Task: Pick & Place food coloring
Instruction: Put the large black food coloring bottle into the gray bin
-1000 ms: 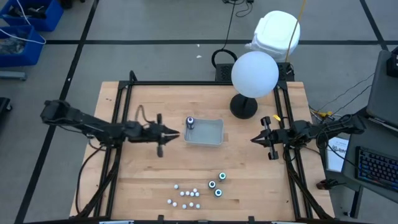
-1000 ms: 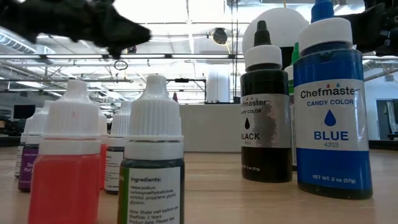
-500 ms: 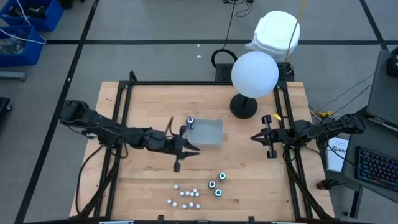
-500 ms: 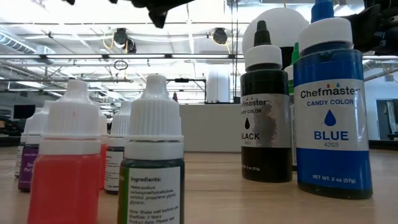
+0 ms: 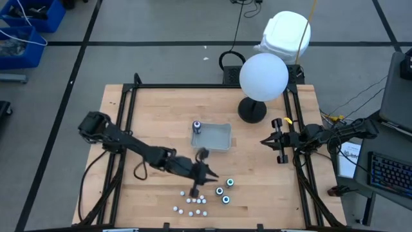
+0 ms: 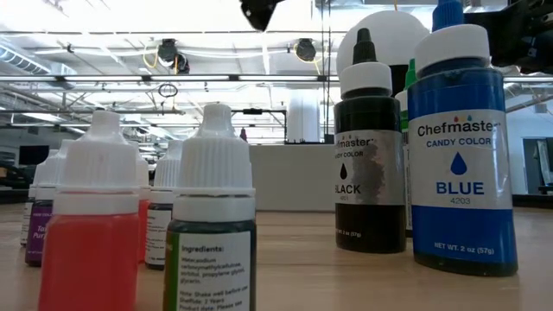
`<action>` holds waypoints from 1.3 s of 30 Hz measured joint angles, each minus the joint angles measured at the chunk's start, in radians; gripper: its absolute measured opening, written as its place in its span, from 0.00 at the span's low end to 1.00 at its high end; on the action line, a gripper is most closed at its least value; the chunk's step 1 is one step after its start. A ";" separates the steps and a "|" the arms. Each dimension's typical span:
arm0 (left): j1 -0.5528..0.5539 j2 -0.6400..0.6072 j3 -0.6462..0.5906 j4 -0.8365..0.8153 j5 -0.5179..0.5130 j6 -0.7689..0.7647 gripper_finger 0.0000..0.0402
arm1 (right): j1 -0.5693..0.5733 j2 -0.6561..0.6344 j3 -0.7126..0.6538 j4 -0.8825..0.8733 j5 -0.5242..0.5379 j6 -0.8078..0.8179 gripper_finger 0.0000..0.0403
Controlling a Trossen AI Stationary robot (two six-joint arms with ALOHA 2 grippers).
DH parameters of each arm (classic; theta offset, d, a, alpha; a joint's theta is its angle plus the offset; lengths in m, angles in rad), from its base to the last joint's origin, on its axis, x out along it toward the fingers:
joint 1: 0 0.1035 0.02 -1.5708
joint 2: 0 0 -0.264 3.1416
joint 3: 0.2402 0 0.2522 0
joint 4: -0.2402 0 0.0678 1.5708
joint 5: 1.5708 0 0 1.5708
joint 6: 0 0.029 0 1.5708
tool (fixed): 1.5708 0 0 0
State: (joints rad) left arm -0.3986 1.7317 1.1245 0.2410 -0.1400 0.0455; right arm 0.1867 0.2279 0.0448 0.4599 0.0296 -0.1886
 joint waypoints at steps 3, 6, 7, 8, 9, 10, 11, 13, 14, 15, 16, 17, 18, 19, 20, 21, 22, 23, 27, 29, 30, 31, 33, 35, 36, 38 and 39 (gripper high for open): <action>-0.024 0.039 0.085 -0.066 0.000 -0.005 0.16 | 0.000 0.000 0.000 0.000 0.000 0.016 0.00; -0.039 0.079 0.183 -0.096 -0.001 -0.014 0.16 | 0.000 0.000 0.000 -0.004 0.000 0.043 0.00; -0.042 0.091 0.212 -0.114 0.000 -0.015 0.16 | 0.000 0.000 0.000 -0.008 0.000 0.044 0.00; -0.044 0.107 0.239 -0.133 0.000 -0.022 0.16 | 0.000 0.000 0.000 -0.015 0.000 0.044 0.00; -0.045 0.122 0.264 -0.150 -0.001 -0.037 0.16 | 0.000 0.000 0.000 -0.023 0.000 0.045 0.00; -0.045 0.137 0.283 -0.168 -0.006 -0.056 0.16 | 0.000 0.000 0.000 -0.031 0.000 0.046 0.00; -0.045 0.152 0.299 -0.183 -0.014 -0.078 0.16 | 0.000 0.000 0.000 -0.038 0.000 0.051 0.00; -0.049 0.179 0.318 -0.201 -0.028 -0.110 0.16 | 0.000 0.000 0.000 -0.054 -0.001 0.079 0.00; -0.050 0.192 0.321 -0.196 -0.029 -0.114 0.16 | 0.000 0.001 0.000 -0.057 0.000 0.097 0.00; -0.052 0.205 0.322 -0.187 -0.031 -0.117 0.16 | 0.000 0.003 0.000 -0.056 -0.001 0.113 0.00; -0.054 0.216 0.322 -0.184 -0.041 -0.120 0.16 | 0.000 0.004 0.000 -0.056 -0.001 0.126 0.00; -0.055 0.224 0.322 -0.187 -0.060 -0.128 0.16 | 0.000 0.006 0.000 -0.054 0.000 0.135 0.00; -0.057 0.231 0.322 -0.198 -0.079 -0.137 0.16 | 0.000 0.009 0.000 -0.053 -0.001 0.143 0.00; -0.058 0.233 0.322 -0.209 -0.103 -0.150 0.16 | 0.000 0.010 0.000 -0.055 -0.001 0.151 0.00; -0.059 0.233 0.322 -0.212 -0.124 -0.165 0.16 | 0.000 0.013 0.000 -0.055 -0.001 0.156 0.00; -0.060 0.232 0.322 -0.215 -0.139 -0.180 0.16 | 0.000 0.016 0.000 -0.053 -0.003 0.159 0.00; -0.060 0.232 0.322 -0.223 -0.147 -0.191 0.16 | 0.000 0.018 0.000 -0.054 -0.004 0.161 0.00; -0.060 0.232 0.323 -0.232 -0.149 -0.202 0.16 | 0.001 0.022 0.000 -0.054 -0.004 0.162 0.00; -0.071 0.233 0.323 -0.281 -0.141 -0.233 0.16 | 0.001 0.029 0.000 -0.054 -0.004 0.119 0.00; -0.076 0.233 0.323 -0.309 -0.141 -0.243 0.16 | 0.000 0.029 0.000 -0.053 -0.004 0.086 0.00; -0.078 0.233 0.323 -0.322 -0.140 -0.250 0.16 | 0.000 0.029 0.000 -0.053 -0.004 0.080 0.00; -0.081 0.233 0.323 -0.330 -0.141 -0.252 0.16 | 0.001 0.029 0.000 -0.053 -0.004 0.079 0.00; -0.083 0.233 0.323 -0.329 -0.141 -0.250 0.16 | 0.000 0.029 0.000 -0.043 -0.004 0.083 0.00; -0.084 0.233 0.323 -0.325 -0.142 -0.234 0.16 | 0.000 0.029 0.000 -0.033 -0.004 0.083 0.00; -0.084 0.233 0.323 -0.326 -0.148 -0.225 0.16 | 0.001 0.029 0.000 -0.031 -0.004 0.083 0.00; -0.083 0.233 0.323 -0.329 -0.154 -0.212 0.16 | 0.000 0.029 0.000 -0.028 -0.004 0.083 0.00; -0.082 0.233 0.323 -0.329 -0.154 -0.209 0.16 | 0.001 0.029 0.000 -0.027 -0.004 0.083 0.00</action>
State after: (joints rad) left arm -0.4802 1.9644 1.4471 -0.0883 -0.2936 -0.1633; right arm 0.1875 0.2573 0.0448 0.4324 0.0254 -0.1059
